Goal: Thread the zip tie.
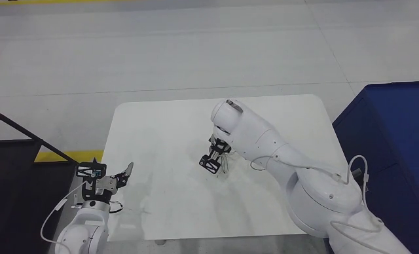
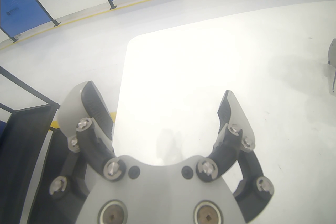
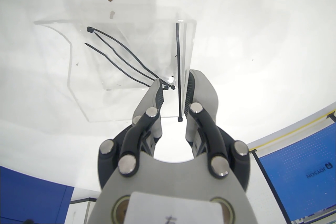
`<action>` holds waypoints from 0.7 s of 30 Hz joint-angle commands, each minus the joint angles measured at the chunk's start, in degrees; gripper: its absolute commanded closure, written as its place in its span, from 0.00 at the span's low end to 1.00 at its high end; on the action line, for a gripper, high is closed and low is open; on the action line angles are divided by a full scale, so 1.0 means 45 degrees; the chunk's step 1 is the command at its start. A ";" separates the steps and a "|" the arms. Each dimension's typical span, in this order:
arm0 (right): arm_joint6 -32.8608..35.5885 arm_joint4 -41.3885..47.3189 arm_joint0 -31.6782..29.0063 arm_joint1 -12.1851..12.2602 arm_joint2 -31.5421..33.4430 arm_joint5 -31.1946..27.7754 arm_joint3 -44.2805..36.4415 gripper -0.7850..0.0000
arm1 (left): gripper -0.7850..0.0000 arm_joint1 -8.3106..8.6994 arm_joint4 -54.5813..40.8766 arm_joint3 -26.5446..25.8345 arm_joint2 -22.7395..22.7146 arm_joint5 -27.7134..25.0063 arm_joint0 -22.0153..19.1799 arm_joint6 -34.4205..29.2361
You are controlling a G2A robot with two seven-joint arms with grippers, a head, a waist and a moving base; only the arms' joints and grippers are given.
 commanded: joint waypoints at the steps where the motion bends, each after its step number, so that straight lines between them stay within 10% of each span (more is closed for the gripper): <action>1: 0.0310 0.0229 -0.0007 0.0015 0.0059 0.0000 -0.0056 0.77 | 0.00 0.0000 0.0000 0.0000 0.0000 0.0000 0.0000 0.0000; 21: 0.2497 0.1964 -0.0289 0.0759 0.0606 0.0000 -0.1737 0.79 | 0.00 0.0000 0.0000 0.0000 0.0000 0.0000 0.0000 0.0000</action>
